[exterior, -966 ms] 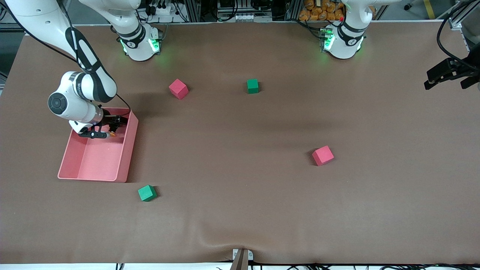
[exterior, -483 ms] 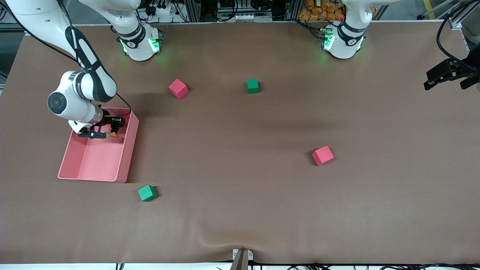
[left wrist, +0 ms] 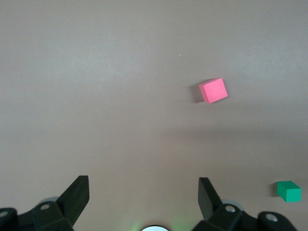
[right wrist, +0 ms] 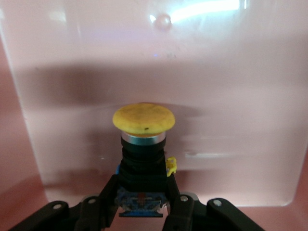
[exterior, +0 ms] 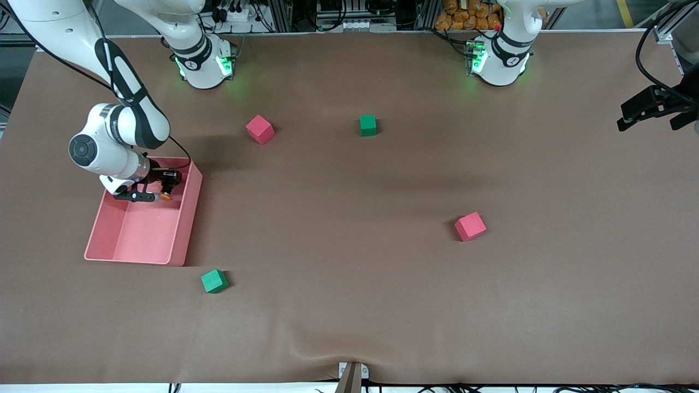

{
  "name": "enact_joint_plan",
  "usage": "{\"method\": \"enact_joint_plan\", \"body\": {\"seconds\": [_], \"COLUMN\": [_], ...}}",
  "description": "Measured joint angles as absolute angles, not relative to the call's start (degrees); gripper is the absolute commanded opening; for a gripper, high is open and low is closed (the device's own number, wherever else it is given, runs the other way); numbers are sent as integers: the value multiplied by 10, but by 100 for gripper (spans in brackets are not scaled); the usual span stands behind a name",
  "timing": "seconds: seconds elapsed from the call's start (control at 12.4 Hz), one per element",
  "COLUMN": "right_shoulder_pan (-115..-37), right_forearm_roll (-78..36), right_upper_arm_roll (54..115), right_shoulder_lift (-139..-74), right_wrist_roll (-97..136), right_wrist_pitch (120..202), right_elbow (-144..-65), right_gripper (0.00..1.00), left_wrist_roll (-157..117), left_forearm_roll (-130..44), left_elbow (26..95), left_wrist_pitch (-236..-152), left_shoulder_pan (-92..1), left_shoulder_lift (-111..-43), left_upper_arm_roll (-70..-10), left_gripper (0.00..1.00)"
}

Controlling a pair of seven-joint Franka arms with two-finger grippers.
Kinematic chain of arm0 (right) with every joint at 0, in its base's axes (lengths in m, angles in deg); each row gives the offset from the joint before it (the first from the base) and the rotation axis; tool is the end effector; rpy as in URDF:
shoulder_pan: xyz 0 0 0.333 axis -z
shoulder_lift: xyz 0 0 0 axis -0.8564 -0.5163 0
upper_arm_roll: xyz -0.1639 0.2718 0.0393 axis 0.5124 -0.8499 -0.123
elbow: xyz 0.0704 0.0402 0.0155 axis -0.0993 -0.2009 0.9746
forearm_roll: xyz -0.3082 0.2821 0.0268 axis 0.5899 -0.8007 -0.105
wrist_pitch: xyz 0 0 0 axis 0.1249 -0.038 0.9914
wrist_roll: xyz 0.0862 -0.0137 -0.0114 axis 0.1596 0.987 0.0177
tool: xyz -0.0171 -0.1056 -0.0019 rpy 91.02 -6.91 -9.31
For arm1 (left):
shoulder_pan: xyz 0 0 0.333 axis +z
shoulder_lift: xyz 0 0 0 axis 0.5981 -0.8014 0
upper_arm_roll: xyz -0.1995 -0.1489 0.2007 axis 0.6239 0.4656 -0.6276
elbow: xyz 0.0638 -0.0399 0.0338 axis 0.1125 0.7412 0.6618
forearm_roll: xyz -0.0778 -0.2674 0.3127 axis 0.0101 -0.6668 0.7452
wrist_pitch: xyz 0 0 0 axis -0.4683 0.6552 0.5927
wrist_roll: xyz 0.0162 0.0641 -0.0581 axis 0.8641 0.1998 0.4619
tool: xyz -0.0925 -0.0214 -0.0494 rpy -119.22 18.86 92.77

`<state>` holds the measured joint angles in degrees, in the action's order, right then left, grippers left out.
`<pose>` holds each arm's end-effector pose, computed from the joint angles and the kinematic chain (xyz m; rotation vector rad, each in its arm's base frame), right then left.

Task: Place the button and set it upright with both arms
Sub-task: 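Close the right gripper around the yellow button's base, then lift the button out of the tray and carry it to mid-table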

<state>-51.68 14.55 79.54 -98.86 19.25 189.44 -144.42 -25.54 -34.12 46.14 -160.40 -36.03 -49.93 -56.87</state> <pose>0.4764 -0.0646 0.1587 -3.0932 0.1071 0.3020 0.5618 -0.0059 0.6673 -3.1359 -0.0147 0.0363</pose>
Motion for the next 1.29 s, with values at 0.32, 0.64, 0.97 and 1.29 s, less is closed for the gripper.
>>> {"method": "enact_joint_plan", "body": {"seconds": [0.32, 0.64, 0.97, 1.29], "right_shoulder_pan": [-548, -645, -821, -926], "right_forearm_roll": [145, 144, 145, 145], "right_upper_arm_roll": [793, 788, 786, 786], "right_shoulder_lift": [-962, -965, -1065, -1202], "right_wrist_roll": [192, 194, 12, -224], "right_wrist_pitch": [1662, 1545, 1552, 1579], "right_elbow": [-1276, -1118, -998, -879], "right_gripper": [0, 0, 0, 0], "left_wrist_roll": [-257, -259, -266, -267], "left_forearm_roll": [-341, -341, -341, -341], "left_elbow": [461, 462, 462, 462], "left_wrist_pitch": [-1604, -1604, -1604, -1604], "left_shoulder_pan": [-360, -360, -360, -360], "left_shoulder_lift": [-499, -499, -500, -501], "left_upper_arm_roll": [-569, -569, -569, -569], "left_gripper": [100, 100, 100, 100]}}
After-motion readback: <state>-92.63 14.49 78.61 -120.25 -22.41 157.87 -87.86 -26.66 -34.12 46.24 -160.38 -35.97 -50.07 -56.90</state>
